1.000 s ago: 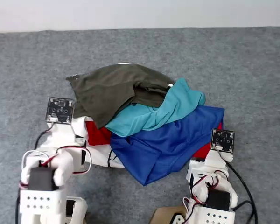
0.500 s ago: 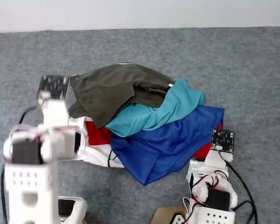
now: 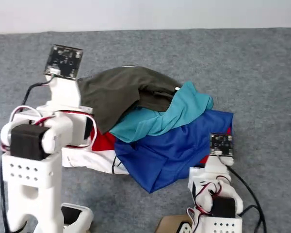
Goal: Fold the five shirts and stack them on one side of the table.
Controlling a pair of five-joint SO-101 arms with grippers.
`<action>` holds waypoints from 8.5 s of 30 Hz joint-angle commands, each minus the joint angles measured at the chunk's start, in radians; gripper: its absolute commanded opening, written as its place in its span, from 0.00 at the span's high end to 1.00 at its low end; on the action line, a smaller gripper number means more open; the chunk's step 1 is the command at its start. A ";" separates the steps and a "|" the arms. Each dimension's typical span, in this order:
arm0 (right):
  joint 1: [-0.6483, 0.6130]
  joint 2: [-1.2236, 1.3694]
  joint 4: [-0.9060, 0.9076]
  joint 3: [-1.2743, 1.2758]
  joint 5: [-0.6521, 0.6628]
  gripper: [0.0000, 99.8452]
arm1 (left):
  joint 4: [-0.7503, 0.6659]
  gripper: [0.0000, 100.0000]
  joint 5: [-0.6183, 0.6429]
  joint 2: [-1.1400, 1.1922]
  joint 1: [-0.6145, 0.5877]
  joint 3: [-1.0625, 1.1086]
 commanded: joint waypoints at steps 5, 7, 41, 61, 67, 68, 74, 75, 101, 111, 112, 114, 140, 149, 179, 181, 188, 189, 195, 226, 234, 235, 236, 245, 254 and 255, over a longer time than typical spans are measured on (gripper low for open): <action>-0.165 -0.008 0.005 0.032 0.008 0.99 | 0.026 1.00 0.002 0.005 0.040 -0.028; -0.213 -0.008 0.005 0.032 0.008 0.99 | 0.028 1.00 0.002 0.005 0.035 -0.028; 0.291 0.631 0.386 -1.094 0.011 0.99 | -0.018 0.99 -0.212 0.551 0.212 -0.266; 0.292 0.575 0.489 -1.089 0.232 0.98 | 0.021 0.68 -0.330 0.763 0.195 -0.263; 0.292 0.570 0.489 -1.089 0.232 0.98 | -0.107 0.68 -0.325 0.878 0.140 -0.266; 0.292 0.570 0.489 -1.089 0.232 0.98 | -0.129 0.69 -0.324 0.890 0.129 -0.266; 0.292 0.572 0.489 -1.088 0.230 0.98 | -0.160 0.70 -0.324 0.976 0.118 -0.265; 0.292 0.572 0.489 -1.088 0.229 0.98 | -0.160 0.72 -0.324 0.993 0.120 -0.265; 0.292 0.568 0.487 -1.088 0.227 0.98 | -0.169 1.00 -0.259 0.732 -0.157 -0.295; 0.292 0.570 0.486 -1.088 0.226 0.98 | -0.204 1.00 -0.269 0.643 -0.569 -0.300; 0.292 0.570 0.486 -1.088 0.226 0.98 | -0.215 1.00 -0.269 0.638 -0.611 -0.300; 0.292 0.572 0.486 -1.088 0.226 0.98 | -0.244 1.00 -0.269 0.634 -0.695 -0.300; 0.292 0.575 0.486 -1.086 0.226 0.98 | -0.572 1.00 -0.221 0.580 -1.358 -0.300; 0.292 0.575 0.486 -1.086 0.226 0.98 | -0.654 1.00 -0.169 0.545 -1.396 -0.302; 0.292 0.567 0.472 -1.020 0.230 0.98 | -0.525 0.80 -0.445 0.552 -1.223 -0.355; 0.292 0.567 0.472 -1.020 0.230 0.98 | -0.502 0.75 -0.454 0.548 -1.214 -0.355; 0.292 0.567 0.472 -1.019 0.230 0.98 | -0.379 0.71 -0.456 0.545 -1.125 -0.447; 0.292 0.567 0.472 -1.019 0.230 0.98 | -0.353 0.71 -0.456 0.545 -1.099 -0.463; 0.292 0.567 0.472 -1.019 0.230 0.98 | -0.247 0.71 -0.450 0.560 -0.873 -0.467; 0.292 0.567 0.479 -1.020 0.232 0.98 | -0.647 0.81 -0.382 1.255 -0.468 -0.398; 0.292 0.568 0.479 -1.020 0.232 0.98 | -0.554 1.00 -0.381 1.255 -0.474 -0.493; 0.292 0.568 0.479 -1.020 0.232 0.98 | -0.511 1.00 -0.381 1.255 -0.476 -0.532; 0.292 0.568 0.479 -1.020 0.232 0.98 | -0.468 1.00 -0.381 1.255 -0.482 -0.576; 0.292 0.568 0.479 -1.019 0.232 0.98 | -0.269 1.00 -0.204 1.255 -0.666 -1.030; 0.292 0.568 0.478 -1.019 0.232 0.98 | -0.161 1.00 -0.203 1.263 -0.867 -1.277; 0.292 0.568 0.478 -1.019 0.232 0.98 | -0.161 1.00 -0.203 1.264 -0.884 -1.285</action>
